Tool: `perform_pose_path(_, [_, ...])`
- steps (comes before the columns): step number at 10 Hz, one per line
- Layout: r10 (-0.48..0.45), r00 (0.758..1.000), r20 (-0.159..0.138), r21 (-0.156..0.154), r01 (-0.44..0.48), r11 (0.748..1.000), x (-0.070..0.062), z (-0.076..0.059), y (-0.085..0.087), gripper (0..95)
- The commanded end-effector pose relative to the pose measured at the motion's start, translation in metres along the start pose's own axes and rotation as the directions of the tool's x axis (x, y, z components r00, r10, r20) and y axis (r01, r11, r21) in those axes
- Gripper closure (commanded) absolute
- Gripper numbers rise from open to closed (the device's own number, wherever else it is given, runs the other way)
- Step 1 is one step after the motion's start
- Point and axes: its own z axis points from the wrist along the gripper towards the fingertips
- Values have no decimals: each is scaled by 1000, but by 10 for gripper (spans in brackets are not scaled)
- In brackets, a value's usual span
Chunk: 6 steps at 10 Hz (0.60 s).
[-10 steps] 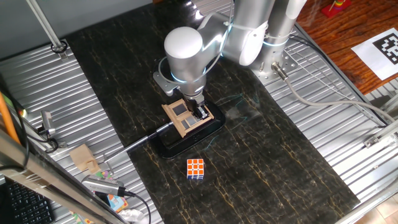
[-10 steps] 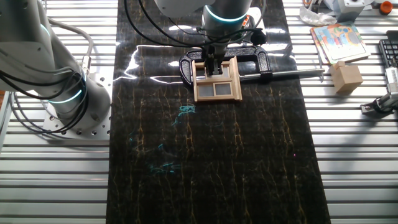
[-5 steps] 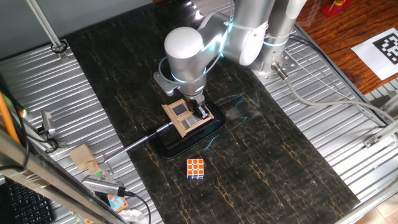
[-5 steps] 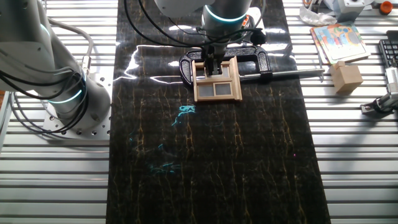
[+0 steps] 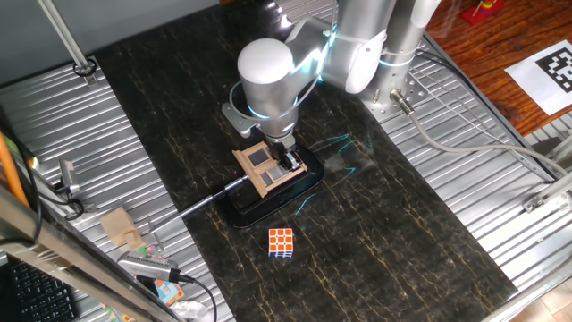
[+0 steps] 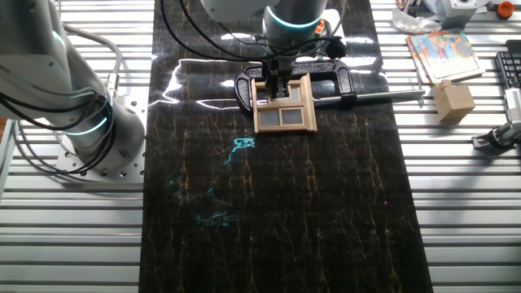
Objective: Close a sliding window
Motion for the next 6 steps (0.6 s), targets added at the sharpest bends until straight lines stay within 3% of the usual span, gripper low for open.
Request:
perform_pose_path(1, [1,1000,2,0,-1,1000,0,1,0,950])
perform_pose_path(6, [4,1000,6,0,-4,1000,-4,0,-1,950])
